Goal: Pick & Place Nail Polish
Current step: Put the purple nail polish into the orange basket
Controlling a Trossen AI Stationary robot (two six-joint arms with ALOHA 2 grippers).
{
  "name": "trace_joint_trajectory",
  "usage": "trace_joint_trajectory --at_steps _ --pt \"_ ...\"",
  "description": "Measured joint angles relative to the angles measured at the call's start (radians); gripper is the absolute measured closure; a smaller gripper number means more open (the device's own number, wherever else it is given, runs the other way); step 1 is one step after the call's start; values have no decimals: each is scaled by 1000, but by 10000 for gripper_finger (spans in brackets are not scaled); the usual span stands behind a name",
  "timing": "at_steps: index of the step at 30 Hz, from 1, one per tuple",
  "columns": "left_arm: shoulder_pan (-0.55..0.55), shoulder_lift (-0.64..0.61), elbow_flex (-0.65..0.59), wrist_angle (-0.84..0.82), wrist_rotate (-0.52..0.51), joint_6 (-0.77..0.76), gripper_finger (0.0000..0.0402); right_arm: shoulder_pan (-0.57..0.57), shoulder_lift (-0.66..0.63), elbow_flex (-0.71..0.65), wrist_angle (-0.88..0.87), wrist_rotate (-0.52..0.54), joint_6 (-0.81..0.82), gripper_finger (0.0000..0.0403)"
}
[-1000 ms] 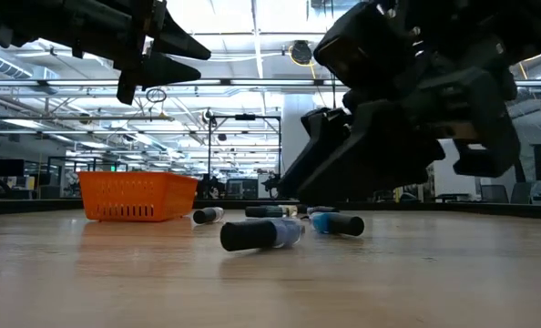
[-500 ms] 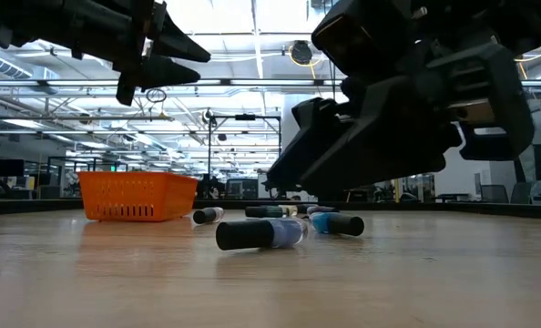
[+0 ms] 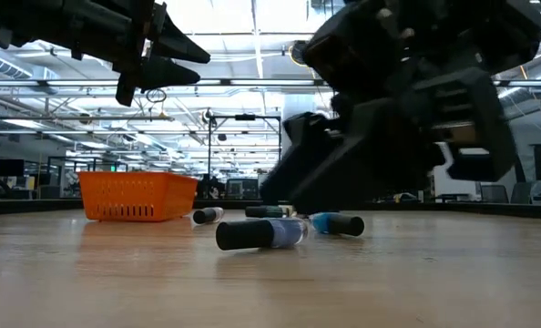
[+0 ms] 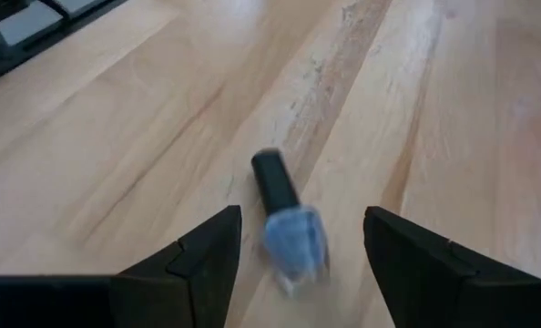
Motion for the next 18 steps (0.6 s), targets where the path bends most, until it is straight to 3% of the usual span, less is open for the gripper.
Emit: trace_joint_trajectory --at_steps 10,18 --pt "0 0 0 -21 0 -3 227 -3 47 28 -52 2 -32 205" --pt "4 0 0 -31 0 -8 227 -2 46 28 -80 1 -23 265"
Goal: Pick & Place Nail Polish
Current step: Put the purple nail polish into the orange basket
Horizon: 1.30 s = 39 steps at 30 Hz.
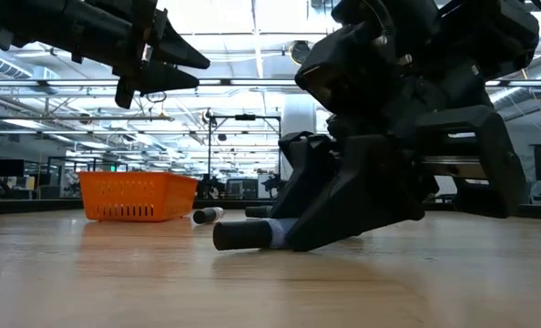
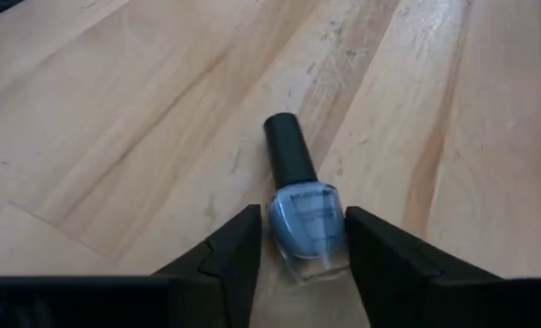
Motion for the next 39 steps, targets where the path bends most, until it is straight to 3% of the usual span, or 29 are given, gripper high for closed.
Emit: trace_joint_trajectory --at_steps 5,14,19,25,31,35,39 --pt "0 0 0 0 0 0 227 0 0 0 1 -2 -12 317" --pt "0 0 0 0 0 0 227 0 0 -2 28 -3 -85 317" --pt "0 0 0 0 0 0 227 -1 -64 -5 -21 24 -143 317" --pt "0 0 0 1 0 -4 227 0 -198 -4 -143 169 -236 320" --pt "0 0 0 1 3 -153 227 -1 -316 -4 -306 428 -312 325" --pt "15 5 0 5 92 -300 227 -2 -372 -4 -358 566 -363 331" --pt "33 40 8 18 159 -377 227 -3 -407 -4 -332 633 -432 338"
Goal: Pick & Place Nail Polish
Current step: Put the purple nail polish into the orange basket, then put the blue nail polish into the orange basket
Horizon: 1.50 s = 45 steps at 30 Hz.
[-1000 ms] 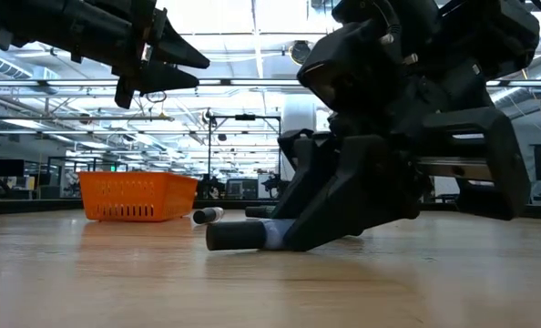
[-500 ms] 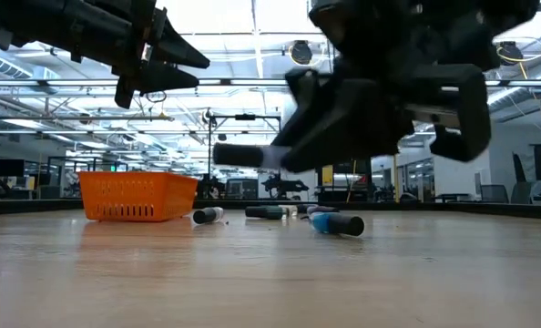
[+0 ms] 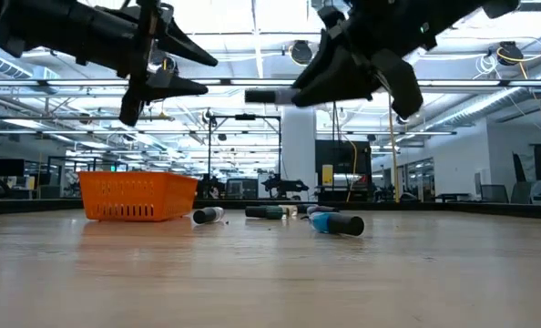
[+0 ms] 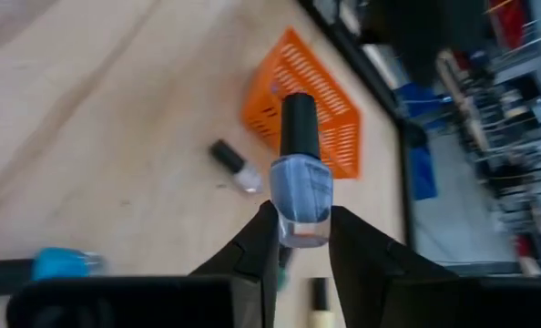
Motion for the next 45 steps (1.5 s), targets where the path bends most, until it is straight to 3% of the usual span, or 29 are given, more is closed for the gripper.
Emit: trace_joint_trajectory --at_steps 5,13,19,23,37,40,43,45 --pt "7 88 62 26 18 -13 226 -12 -20 2 42 10 -48 349" --pt "10 200 204 43 122 90 226 -31 -19 1 49 55 -81 357" --pt "17 236 243 41 129 157 226 -30 -19 1 64 57 -94 367" --pt "36 236 245 41 127 191 227 -28 -19 1 61 53 -87 397" --pt "57 236 245 -41 128 264 227 -31 -19 1 -74 37 315 356" --pt "57 236 245 -41 128 296 227 -47 -19 -2 -93 -74 404 348" --pt "57 236 245 -45 128 305 227 -84 -7 -31 -13 -299 524 333" --pt "57 236 245 -48 128 302 227 -94 18 -54 30 -395 567 318"
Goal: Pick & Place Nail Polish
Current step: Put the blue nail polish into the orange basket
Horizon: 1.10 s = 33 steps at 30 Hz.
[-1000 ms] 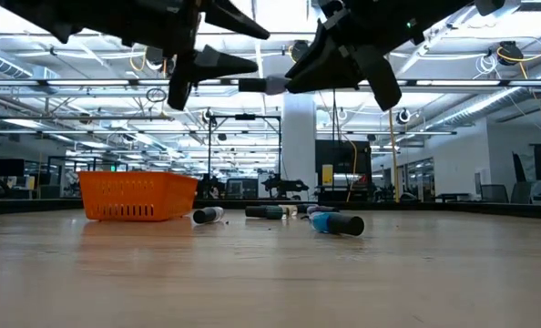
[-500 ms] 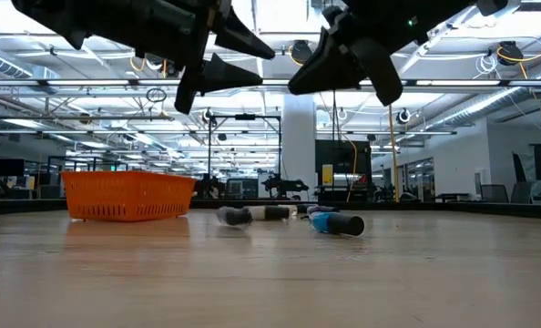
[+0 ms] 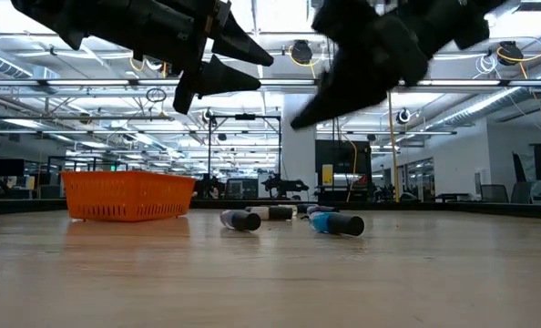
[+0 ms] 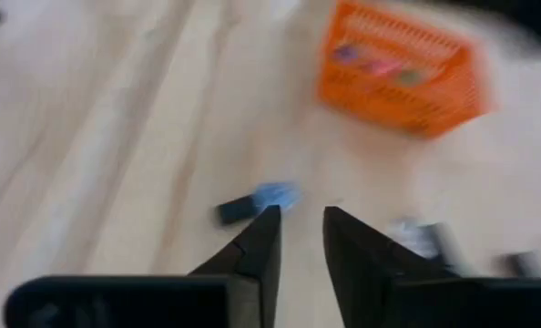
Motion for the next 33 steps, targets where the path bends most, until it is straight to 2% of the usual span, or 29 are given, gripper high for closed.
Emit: trace_joint_trajectory --at_steps 4,9,13,19,23,26,33 --pt "0 0 0 -8 0 -3 227 20 48 -28 9 -28 77 277" --pt "0 0 0 -24 2 -5 227 88 58 -31 -73 -26 240 226" --pt "2 0 0 -30 2 -6 227 141 58 -31 -92 19 336 203" --pt "3 0 0 -20 2 -30 227 180 121 -32 0 44 307 201" --pt "3 0 0 -20 2 -39 227 180 182 -27 140 -71 318 207" --pt "3 0 0 -21 2 -38 227 181 212 -35 121 -80 321 209" --pt "3 -1 0 -26 2 -50 227 180 194 -32 12 -71 349 210"
